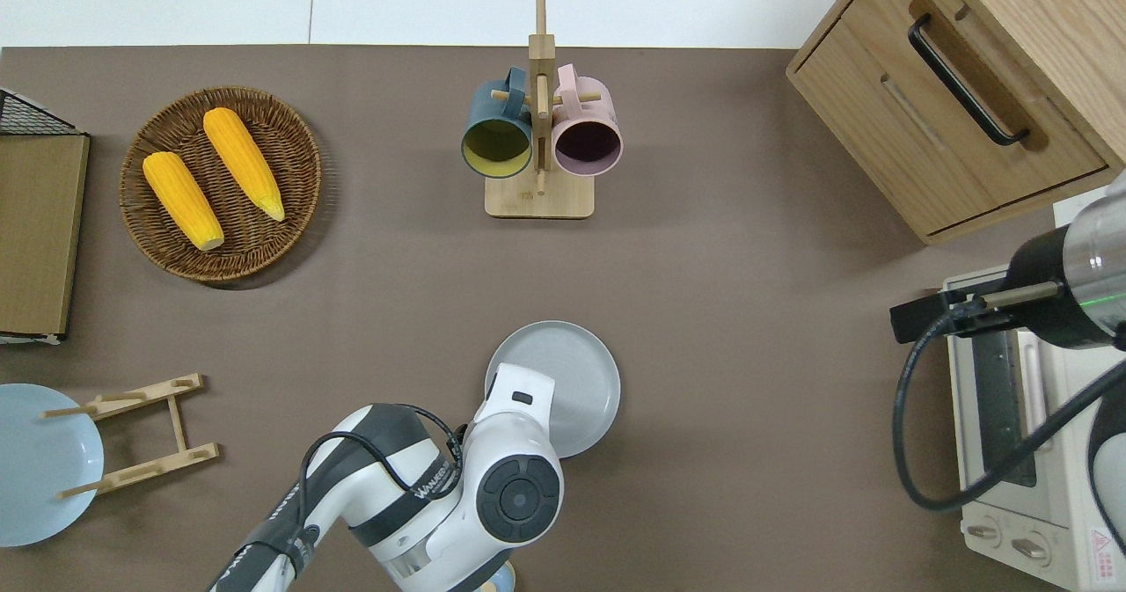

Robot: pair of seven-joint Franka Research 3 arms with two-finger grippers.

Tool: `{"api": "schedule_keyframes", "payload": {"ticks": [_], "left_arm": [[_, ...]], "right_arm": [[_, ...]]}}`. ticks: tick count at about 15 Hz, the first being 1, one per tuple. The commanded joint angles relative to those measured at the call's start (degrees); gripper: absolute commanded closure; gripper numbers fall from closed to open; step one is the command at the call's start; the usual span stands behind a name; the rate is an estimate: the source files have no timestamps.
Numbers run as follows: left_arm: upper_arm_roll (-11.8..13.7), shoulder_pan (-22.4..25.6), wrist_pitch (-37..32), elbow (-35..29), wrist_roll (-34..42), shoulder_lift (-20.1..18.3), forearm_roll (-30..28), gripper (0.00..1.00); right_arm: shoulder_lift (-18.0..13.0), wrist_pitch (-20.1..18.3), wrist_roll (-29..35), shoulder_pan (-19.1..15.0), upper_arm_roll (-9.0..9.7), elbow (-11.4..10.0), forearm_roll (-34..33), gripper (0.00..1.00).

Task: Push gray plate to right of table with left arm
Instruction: 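Push the gray plate with the left gripper across the table toward the right arm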

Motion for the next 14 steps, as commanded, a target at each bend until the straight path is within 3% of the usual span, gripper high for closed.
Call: {"api": "schedule_keyframes", "payload": {"ticks": [1,6,14], "left_arm": [[0.44,-3.08,-2.49,3.5,-4.93,3.54,2.33,1.0],[0.44,-6.16,-4.06,6.4,-13.45,7.75,8.13,1.0],[0.44,-11.79,-10.48,14.31,-18.3,12.24,8.4,1.0]], "right_arm": [[-0.17,-0.77,0.73,-1.11,0.79,0.5,0.33,0.017],[-0.17,-0.77,0.73,-1.11,0.87,0.5,0.33,0.017],[-0.17,-0.77,0.73,-1.11,0.79,0.5,0.25,0.017]]}}
